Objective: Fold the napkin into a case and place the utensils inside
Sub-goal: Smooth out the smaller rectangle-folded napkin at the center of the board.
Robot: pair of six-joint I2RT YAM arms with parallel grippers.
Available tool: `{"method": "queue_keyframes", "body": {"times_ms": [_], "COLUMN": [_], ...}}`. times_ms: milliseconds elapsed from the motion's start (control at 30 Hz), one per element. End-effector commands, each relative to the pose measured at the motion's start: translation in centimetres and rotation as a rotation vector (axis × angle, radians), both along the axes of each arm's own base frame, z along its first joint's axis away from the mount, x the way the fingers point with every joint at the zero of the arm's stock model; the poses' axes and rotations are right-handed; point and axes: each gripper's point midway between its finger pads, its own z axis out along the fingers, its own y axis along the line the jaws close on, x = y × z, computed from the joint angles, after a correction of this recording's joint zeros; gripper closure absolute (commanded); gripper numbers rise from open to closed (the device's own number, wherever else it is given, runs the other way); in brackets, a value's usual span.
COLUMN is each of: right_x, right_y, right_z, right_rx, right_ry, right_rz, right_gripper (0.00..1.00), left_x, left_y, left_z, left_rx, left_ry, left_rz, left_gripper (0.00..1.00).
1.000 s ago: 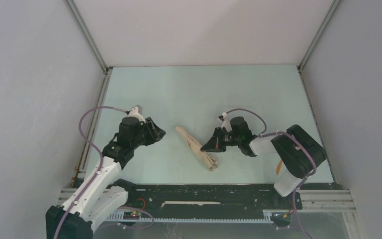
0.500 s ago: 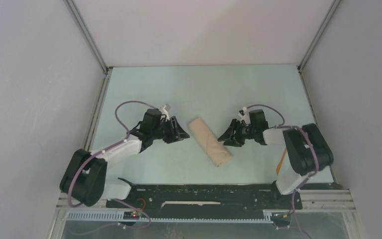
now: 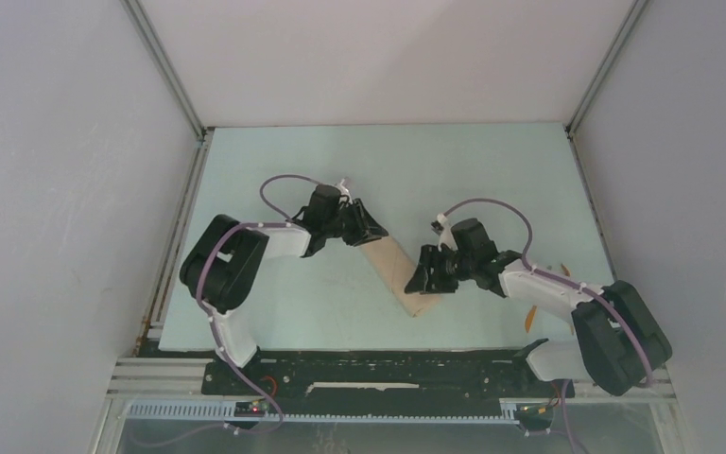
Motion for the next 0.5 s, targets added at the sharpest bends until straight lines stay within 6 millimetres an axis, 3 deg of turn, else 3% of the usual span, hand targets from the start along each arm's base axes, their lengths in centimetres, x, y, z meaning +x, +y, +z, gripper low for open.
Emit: {"method": "queue_keyframes", "body": {"times_ms": [0, 100, 167, 233, 367, 467], "right_x": [-1.2, -1.7, -1.7, -1.4, -0.9, -1.2], "right_y": [-1.5, -2.8, -3.5, -3.3, -2.0, 0.4], "right_z": [-4.4, -6.6, -6.4, -4.4, 0.3, 1.9], "right_rx": [-0.118, -0.252, -0.326, -0.334, -0.291, -0.180], "right_ry": [0.037, 0.036, 0.017, -0.022, -0.110, -0.101], "right_rz": [-0.052, -0.077, -0.087, -0.090, -0.074, -0.027], "right_gripper": [0.40, 0.40, 0.40, 0.39, 0.37, 0.36], "left_x": [1.9, 1.8, 1.8, 1.7, 1.1, 0.7], "left_y": [0.5, 1.1, 1.2, 1.0, 0.3, 0.5], "left_z": [-2.2, -4.6, -4.4, -2.8, 2.8, 4.8], "left_rx": [0.108, 0.175, 0.189, 0.182, 0.128, 0.105], "left_ry": [-0.021, 0.017, 0.005, -0.020, -0.114, -0.135], "left_rz": [0.024, 0.017, 0.003, -0.020, -0.050, -0.030], "left_gripper": [0.65, 0.66, 0.66, 0.63, 0.56, 0.52]}}
